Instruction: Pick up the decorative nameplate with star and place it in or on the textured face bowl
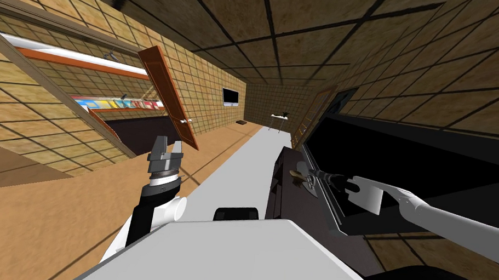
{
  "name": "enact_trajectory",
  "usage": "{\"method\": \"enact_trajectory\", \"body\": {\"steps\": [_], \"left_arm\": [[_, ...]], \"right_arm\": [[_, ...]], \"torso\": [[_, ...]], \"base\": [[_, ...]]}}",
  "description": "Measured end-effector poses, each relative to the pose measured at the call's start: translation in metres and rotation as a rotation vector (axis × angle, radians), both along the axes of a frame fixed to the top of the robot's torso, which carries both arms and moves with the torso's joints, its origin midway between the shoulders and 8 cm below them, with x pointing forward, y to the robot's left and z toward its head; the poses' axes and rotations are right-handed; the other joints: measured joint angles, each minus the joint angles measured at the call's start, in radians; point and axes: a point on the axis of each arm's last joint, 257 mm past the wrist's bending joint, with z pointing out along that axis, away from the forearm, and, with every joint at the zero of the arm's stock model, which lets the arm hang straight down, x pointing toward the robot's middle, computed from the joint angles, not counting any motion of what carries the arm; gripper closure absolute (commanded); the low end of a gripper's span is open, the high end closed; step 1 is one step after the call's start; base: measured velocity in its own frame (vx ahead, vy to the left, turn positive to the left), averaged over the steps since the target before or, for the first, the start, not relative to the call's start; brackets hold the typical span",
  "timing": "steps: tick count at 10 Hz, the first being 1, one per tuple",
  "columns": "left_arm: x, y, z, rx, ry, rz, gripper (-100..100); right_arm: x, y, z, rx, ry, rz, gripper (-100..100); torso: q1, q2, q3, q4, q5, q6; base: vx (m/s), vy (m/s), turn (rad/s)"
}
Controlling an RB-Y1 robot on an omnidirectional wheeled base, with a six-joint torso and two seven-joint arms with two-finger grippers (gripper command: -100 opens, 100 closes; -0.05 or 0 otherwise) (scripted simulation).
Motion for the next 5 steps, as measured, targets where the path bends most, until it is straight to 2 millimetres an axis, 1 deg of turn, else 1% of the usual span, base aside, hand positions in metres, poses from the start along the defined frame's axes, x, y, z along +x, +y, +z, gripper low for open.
{"method": "enact_trajectory", "body": {"steps": [5], "left_arm": [[0.0000,0.0000,0.0000,0.000,0.000,0.000,0]], "right_arm": [[-0.0001,0.0000,-0.0001,0.000,0.000,0.000,0]], "torso": [[0.000,0.000,0.000,0.000,0.000,0.000]], "base": [[0.000,0.000,0.000]]}}
